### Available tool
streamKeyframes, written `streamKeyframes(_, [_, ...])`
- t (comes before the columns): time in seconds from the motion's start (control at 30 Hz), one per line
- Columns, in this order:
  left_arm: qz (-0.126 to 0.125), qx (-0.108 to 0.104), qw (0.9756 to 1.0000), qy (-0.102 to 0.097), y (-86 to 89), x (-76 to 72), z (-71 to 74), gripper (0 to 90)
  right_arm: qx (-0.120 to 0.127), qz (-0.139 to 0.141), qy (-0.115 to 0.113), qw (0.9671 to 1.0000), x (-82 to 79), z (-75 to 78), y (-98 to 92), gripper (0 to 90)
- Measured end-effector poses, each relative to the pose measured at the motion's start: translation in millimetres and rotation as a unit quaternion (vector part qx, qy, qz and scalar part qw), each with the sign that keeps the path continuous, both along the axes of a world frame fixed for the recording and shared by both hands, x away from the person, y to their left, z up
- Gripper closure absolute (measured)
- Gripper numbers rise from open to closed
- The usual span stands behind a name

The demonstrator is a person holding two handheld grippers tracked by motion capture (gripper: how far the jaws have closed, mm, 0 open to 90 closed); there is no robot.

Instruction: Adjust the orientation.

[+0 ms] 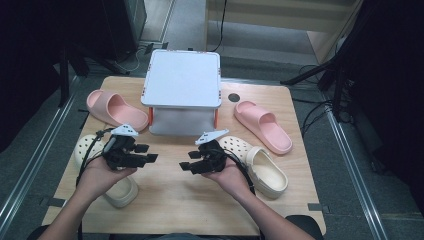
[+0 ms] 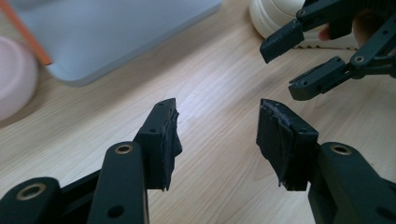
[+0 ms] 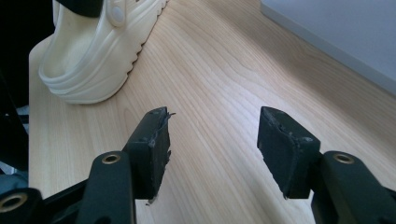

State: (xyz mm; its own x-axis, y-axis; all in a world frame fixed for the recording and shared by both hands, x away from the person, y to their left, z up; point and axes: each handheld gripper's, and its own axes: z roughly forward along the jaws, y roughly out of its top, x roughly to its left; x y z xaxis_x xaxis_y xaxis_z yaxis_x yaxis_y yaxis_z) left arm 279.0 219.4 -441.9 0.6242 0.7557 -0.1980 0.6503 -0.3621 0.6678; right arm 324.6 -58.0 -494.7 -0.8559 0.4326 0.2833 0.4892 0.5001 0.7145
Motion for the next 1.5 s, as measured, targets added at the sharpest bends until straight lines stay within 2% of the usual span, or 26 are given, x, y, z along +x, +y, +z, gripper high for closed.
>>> streamKeyframes(0.1, [0.013, -0.005, 0.9999, 0.003, 7.5, -1.0, 3.2, 48.4, 0.0, 0.005, -0.003, 1.0, 1.9, 2.6, 8.2, 45.9])
streamKeyframes(0.2, [0.017, 0.006, 0.9998, -0.003, 14.3, -3.3, 6.9, 48.6, 0.007, 0.008, -0.016, 0.9998, 1.4, 8.3, 16.7, 47.0])
streamKeyframes(0.27, [0.023, 0.006, 0.9997, -0.005, 17.1, -4.2, 8.0, 48.6, 0.01, 0.012, -0.022, 0.9996, -0.2, 12.2, 22.4, 47.5])
streamKeyframes(0.33, [0.035, 0.002, 0.9994, -0.003, 28.4, -6.1, 10.7, 48.5, 0.011, 0.019, -0.029, 0.9994, -1.9, 14.6, 28.5, 48.1])
streamKeyframes(0.53, [0.057, 0.007, 0.9983, -0.004, 45.3, -13.7, 12.6, 48.3, 0.004, 0.033, -0.037, 0.9988, -5.6, 15.1, 47.0, 49.7])
streamKeyframes(0.63, [0.068, 0.008, 0.9977, -0.005, 52.7, -17.9, 12.9, 48.3, -0.003, 0.04, -0.035, 0.9986, -8.0, 15.3, 55.5, 51.1])
streamKeyframes(0.97, [0.103, -0.006, 0.9946, -0.011, 77.9, -29.2, 15.3, 48.3, 0.001, 0.061, -0.028, 0.9978, -8.5, 14.4, 79.2, 49.8])
streamKeyframes(1.13, [0.113, -0.007, 0.9935, -0.011, 86.2, -33.1, 15.2, 48.0, 0.0, 0.068, -0.024, 0.9974, -8.2, 13.2, 89.8, 48.9])
streamKeyframes(1.3, [0.13, -0.015, 0.9913, -0.013, 98.9, -39.2, 15.2, 47.3, 0.0, 0.081, -0.022, 0.9965, -4.2, 11.4, 103.8, 48.2])
streamKeyframes(1.47, [0.134, -0.013, 0.9908, -0.011, 103.4, -42.1, 14.9, 46.9, 0.002, 0.088, -0.018, 0.996, -1.2, 10.5, 115.2, 47.8])
streamKeyframes(1.5, [0.138, -0.012, 0.9902, -0.012, 105.7, -43.3, 15.3, 46.6, 0.001, 0.091, -0.019, 0.9956, -0.4, 8.7, 122.6, 47.8])
